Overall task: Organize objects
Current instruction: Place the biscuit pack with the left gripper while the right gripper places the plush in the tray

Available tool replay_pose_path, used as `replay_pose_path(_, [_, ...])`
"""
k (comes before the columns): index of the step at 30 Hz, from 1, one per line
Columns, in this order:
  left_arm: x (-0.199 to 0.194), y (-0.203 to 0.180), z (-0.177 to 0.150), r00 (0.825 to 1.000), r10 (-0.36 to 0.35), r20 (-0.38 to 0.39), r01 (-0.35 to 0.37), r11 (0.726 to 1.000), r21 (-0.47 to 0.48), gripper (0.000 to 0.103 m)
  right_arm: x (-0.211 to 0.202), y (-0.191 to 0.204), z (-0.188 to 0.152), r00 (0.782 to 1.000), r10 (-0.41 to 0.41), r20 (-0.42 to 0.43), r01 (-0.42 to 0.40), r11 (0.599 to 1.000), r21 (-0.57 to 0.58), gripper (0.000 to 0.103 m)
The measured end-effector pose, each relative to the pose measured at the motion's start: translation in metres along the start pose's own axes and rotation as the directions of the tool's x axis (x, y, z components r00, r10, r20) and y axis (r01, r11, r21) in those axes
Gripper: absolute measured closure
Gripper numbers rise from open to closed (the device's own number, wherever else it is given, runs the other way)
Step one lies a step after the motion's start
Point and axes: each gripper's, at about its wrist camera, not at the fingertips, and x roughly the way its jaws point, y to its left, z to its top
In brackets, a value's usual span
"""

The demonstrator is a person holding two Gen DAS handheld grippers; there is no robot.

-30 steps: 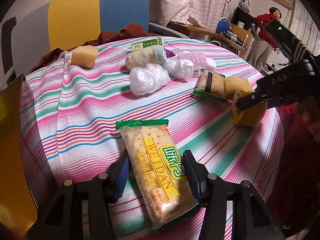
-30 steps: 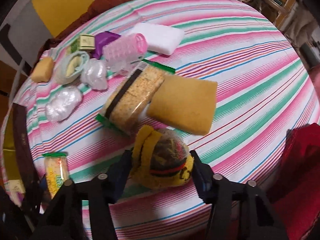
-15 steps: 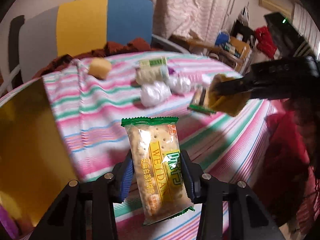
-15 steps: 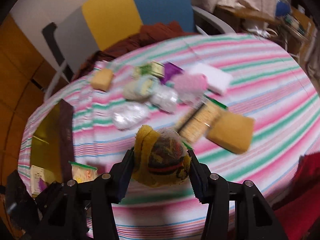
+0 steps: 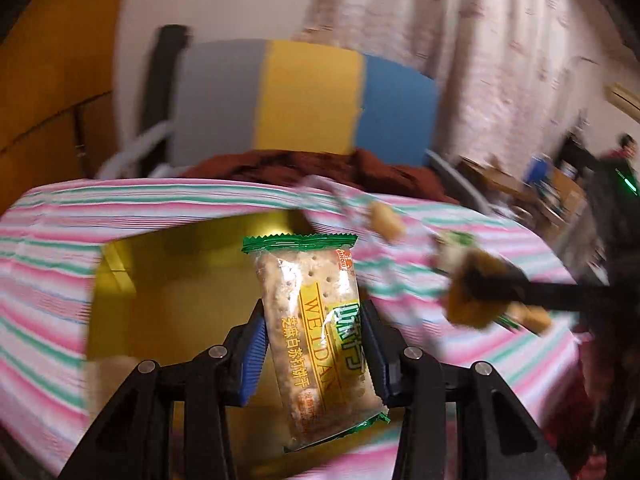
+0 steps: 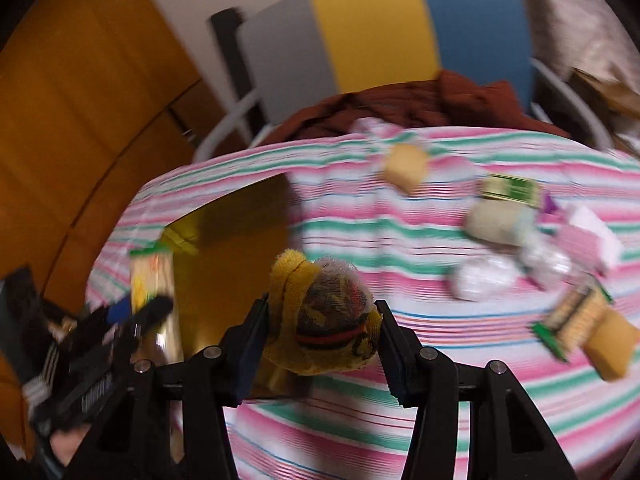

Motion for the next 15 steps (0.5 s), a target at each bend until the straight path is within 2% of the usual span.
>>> replay_pose_path(3, [0.004, 0.036, 0.010, 0.995, 0.096, -0.004, -0.096, 0.995, -0.030, 0.059, 0.021, 0.033, 0.002, 0.998, 0.058, -0.026, -0.059, 0.997, -0.047, 0.051])
replay_pose_path(7, [0.017, 0.075, 0.015, 0.978, 0.203, -0.048, -0.205, 0.978, -0.036, 0.058, 0.055, 0.072, 0.001, 0.991, 0.117, -0.059, -0.122, 0.989, -0.086, 0.047])
replay_pose_path(8, [0.018, 0.083, 0.013, 0.972, 0.227, -0.057, -0.230, 0.972, -0.044, 0.057, 0.061, 0.079, 0.001, 0.990, 0.127, -0.063, -0.133, 0.987, -0.091, 0.043])
replay_pose_path(9, [0.019, 0.089, 0.012, 0.965, 0.252, -0.068, -0.255, 0.965, -0.055, 0.053, 0.067, 0.088, -0.001, 0.987, 0.147, -0.070, -0.153, 0.983, -0.096, 0.031])
replay_pose_path(11, [0.020, 0.102, 0.009, 0.963, 0.257, -0.084, -0.264, 0.961, -0.083, 0.046, 0.075, 0.103, -0.004, 0.978, 0.191, -0.084, -0.200, 0.973, -0.112, 0.019])
replay_pose_path(12, [0.018, 0.108, 0.007, 0.960, 0.268, -0.084, -0.276, 0.956, -0.104, 0.039, 0.077, 0.108, -0.007, 0.976, 0.198, -0.087, -0.208, 0.970, -0.123, 0.018])
replay_pose_path(13, [0.016, 0.113, 0.005, 0.958, 0.274, -0.082, -0.283, 0.952, -0.116, 0.036, 0.079, 0.114, -0.010, 0.975, 0.202, -0.098, -0.214, 0.967, -0.140, 0.018])
replay_pose_path(15, [0.010, 0.119, -0.001, 0.956, 0.281, -0.082, -0.290, 0.946, -0.147, 0.036, 0.081, 0.121, -0.016, 0.973, 0.199, -0.114, -0.216, 0.962, -0.165, 0.016])
